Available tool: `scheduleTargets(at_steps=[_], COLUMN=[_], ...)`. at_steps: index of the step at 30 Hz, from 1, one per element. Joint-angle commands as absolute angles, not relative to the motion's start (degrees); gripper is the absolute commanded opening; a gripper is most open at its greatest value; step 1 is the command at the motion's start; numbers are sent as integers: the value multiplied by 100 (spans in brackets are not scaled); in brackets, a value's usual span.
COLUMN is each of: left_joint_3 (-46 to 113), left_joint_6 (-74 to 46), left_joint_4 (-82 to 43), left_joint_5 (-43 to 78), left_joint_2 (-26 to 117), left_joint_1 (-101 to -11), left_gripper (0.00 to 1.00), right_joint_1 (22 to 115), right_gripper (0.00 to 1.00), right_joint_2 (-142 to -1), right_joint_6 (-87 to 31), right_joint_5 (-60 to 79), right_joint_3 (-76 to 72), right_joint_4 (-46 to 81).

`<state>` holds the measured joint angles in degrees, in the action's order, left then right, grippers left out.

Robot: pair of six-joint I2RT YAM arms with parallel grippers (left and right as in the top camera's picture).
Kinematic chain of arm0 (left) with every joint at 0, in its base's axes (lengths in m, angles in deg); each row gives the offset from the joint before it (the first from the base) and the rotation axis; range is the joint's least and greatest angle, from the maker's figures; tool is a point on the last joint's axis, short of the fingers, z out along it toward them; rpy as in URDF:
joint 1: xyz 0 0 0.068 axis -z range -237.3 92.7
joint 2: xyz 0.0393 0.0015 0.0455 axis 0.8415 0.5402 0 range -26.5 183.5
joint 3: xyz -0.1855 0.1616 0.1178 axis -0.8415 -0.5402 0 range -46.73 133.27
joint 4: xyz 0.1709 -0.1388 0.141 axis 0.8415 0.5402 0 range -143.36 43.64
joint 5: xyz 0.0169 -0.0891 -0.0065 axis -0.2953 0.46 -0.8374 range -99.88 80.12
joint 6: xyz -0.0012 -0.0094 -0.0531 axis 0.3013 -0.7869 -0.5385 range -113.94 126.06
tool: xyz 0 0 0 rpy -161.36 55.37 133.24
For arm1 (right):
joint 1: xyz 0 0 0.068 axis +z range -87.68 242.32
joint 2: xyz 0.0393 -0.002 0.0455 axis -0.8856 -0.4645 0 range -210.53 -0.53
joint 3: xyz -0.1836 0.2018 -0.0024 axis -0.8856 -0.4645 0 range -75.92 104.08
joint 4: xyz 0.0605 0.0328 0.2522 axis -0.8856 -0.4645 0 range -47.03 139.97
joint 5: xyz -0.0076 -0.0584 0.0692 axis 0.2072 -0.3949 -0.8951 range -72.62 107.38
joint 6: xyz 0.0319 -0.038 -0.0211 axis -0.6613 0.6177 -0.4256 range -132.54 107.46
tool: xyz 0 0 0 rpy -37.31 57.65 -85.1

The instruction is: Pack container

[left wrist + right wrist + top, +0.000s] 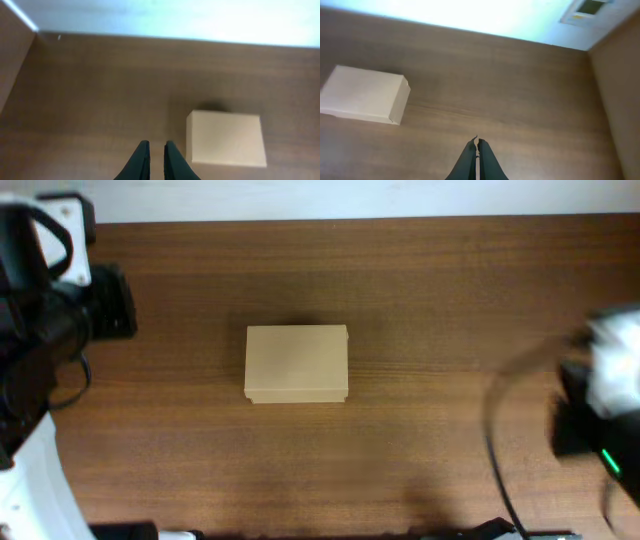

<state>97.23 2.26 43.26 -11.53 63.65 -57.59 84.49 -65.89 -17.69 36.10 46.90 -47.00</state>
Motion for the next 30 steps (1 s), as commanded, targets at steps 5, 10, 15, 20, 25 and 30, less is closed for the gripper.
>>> scheduleTargets(at_steps=[5, 10, 15, 20, 25, 30], left_joint_3=[7289, 5571, 4747, 4572, 4572, 4572], left_joint_6=[-82, -82, -80, -80, -77, -77], left_joint_4=[4158, 3786, 3364, 3583, 3670, 3670], left_joint_5=[-1951, -1979, -1982, -1979, -1979, -1979], left_joint_2=[5296, 4326, 3585, 3294, 3277, 3277], left_joint_1=[-5331, -4988, -4979, -4979, -4979, -4979], left_gripper=[6, 7, 100, 100, 100, 100], right_joint_1=[8473, 8473, 8473, 8473, 8476, 8476], right_gripper=[4, 3, 65, 99, 99, 99], right_joint_2=[-5230, -4861, -4876, -4955, -4976, -4976], right_joint_6=[-2400, -2402, -2398, -2400, -2398, -2398], right_joint_5=[3590, 3044, 3153, 3221, 3218, 3218], right_joint_3=[3829, 2500, 1578, 1300, 1300, 1300], right_joint_4=[-4737, -4735, -4671, -4534, -4540, -4540])
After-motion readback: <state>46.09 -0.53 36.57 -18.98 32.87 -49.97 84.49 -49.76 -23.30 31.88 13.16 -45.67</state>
